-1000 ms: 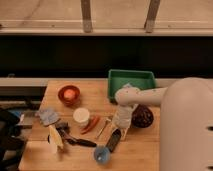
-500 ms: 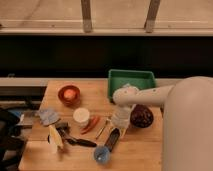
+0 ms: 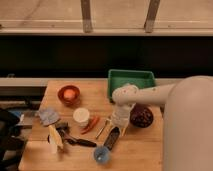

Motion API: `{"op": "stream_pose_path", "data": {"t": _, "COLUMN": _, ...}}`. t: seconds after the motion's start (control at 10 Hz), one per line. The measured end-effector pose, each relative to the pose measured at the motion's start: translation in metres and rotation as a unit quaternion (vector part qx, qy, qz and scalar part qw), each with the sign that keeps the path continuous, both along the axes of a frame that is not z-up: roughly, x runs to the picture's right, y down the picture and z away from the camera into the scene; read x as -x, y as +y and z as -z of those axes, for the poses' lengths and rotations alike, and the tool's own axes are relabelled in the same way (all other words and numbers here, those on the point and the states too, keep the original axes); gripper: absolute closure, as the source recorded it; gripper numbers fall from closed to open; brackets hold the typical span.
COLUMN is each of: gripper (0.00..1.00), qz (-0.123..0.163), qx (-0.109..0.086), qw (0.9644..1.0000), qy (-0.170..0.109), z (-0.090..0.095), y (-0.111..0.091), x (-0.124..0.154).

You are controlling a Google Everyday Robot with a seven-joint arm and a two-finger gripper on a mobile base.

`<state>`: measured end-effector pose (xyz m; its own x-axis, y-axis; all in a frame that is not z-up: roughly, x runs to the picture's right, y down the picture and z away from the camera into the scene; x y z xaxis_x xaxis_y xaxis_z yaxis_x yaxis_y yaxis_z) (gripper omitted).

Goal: Place eraser in table surface

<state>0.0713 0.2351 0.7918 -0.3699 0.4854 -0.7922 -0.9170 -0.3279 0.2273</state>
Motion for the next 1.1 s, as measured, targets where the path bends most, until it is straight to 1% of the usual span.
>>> {"op": "stream_pose_path", "data": {"t": 0.1, "gripper": 1.0, "qz": 0.003, "qx": -0.018, "qw": 0.9998, "qy": 0.001, "z": 0.007, "y": -0.017, "x": 0.004}}
{"op": "stream_pose_path", "data": {"t": 0.3, "gripper": 1.0, "qz": 0.007, "qx": -0.049, "qw": 0.9987, "qy": 0.009, "z": 0.03, "y": -0.057, "x": 0.003}}
{"op": "stream_pose_path", "data": {"t": 0.5, "gripper": 1.0, "qz": 0.009, "qx": -0.084, "qw": 0.9963, "qy": 0.016, "z": 0.059, "y": -0.106, "x": 0.004}}
{"op": "stream_pose_path", "data": {"t": 0.6, "gripper": 1.0, "qz": 0.009, "qx": -0.094, "qw": 0.9954, "qy": 0.019, "z": 0.066, "y": -0.12, "x": 0.002}}
{"op": "stream_pose_path", "data": {"t": 0.8, "gripper": 1.0, "qz": 0.009, "qx": -0.101, "qw": 0.9946, "qy": 0.023, "z": 0.08, "y": -0.14, "x": 0.0}}
{"op": "stream_pose_path", "data": {"t": 1.0, "gripper": 1.0, "qz": 0.009, "qx": -0.097, "qw": 0.995, "qy": 0.02, "z": 0.081, "y": -0.144, "x": 0.003}}
{"op": "stream_pose_path", "data": {"t": 1.1, "gripper": 1.0, "qz": 0.007, "qx": -0.089, "qw": 0.9958, "qy": 0.019, "z": 0.075, "y": -0.14, "x": 0.002}}
